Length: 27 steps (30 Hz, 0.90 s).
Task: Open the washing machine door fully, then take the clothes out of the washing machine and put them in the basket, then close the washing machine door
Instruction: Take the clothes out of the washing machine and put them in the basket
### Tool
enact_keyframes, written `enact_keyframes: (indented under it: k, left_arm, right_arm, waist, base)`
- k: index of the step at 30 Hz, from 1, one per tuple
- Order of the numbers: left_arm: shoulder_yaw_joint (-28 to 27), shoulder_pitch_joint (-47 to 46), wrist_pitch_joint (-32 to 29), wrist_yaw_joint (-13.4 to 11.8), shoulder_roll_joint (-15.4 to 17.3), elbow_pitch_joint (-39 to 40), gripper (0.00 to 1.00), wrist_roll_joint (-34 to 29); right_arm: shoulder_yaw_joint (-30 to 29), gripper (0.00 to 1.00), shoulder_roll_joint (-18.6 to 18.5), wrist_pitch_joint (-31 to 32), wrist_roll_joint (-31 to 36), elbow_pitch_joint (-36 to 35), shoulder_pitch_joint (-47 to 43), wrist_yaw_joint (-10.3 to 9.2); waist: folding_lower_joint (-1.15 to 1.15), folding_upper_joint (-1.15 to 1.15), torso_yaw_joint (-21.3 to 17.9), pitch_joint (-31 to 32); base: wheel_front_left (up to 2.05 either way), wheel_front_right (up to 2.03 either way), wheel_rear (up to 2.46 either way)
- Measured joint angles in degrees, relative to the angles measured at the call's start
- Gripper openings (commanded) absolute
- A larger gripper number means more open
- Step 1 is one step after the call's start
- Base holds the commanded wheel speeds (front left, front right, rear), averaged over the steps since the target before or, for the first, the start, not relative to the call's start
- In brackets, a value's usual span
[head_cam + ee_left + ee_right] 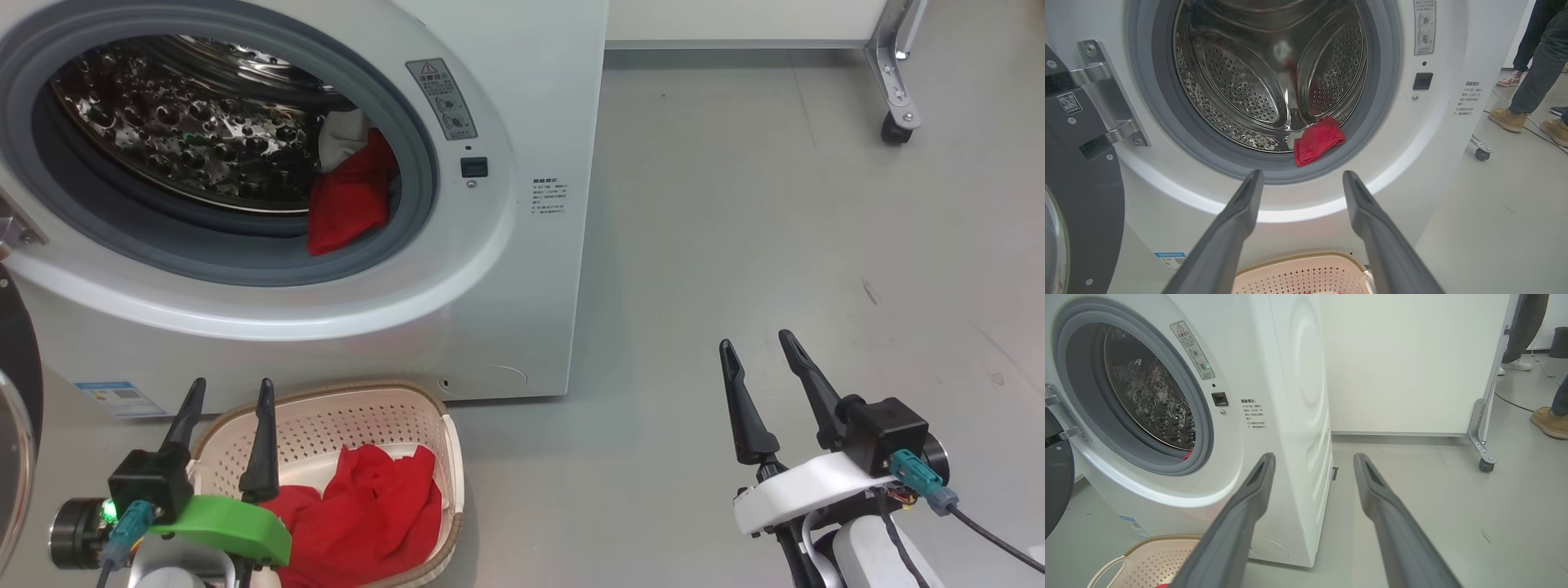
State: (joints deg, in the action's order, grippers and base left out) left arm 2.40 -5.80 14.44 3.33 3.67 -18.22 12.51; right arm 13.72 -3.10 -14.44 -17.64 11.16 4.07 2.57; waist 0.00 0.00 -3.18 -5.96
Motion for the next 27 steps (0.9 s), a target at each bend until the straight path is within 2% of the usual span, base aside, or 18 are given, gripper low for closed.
enact_keyframes:
  k: [14, 20, 27]
  left_arm:
    - [-1.8, -1.1, 0.0, 0.0, 1.3, 3.0, 1.00, 0.0]
    - [-3.0, -5.5, -0.4, 0.0, 3.1, 4.1, 1.00, 0.3]
    - [-5.0, -12.5, -4.5, 0.0, 5.9, 5.0, 1.00, 0.6]
  right_arm:
    - [1.9, 1.00, 0.1, 0.0, 0.1, -2.2, 0.1, -0.10]
    - [2.8, 1.00, 0.1, 0.0, 0.4, -2.8, 0.4, -0.18]
    - [3.9, 1.00, 0.1, 0.0, 0.6, -4.0, 3.0, -0.21]
  waist:
    - [0.00, 0.00, -0.9, -6.5]
    - [0.00, 0.00, -1.6, -10.8]
    - [0.00, 0.00, -2.9, -16.2]
  base:
    - [0.00, 0.00, 0.00]
    - [0.00, 0.00, 0.00]
    - [0.00, 0.00, 0.00]
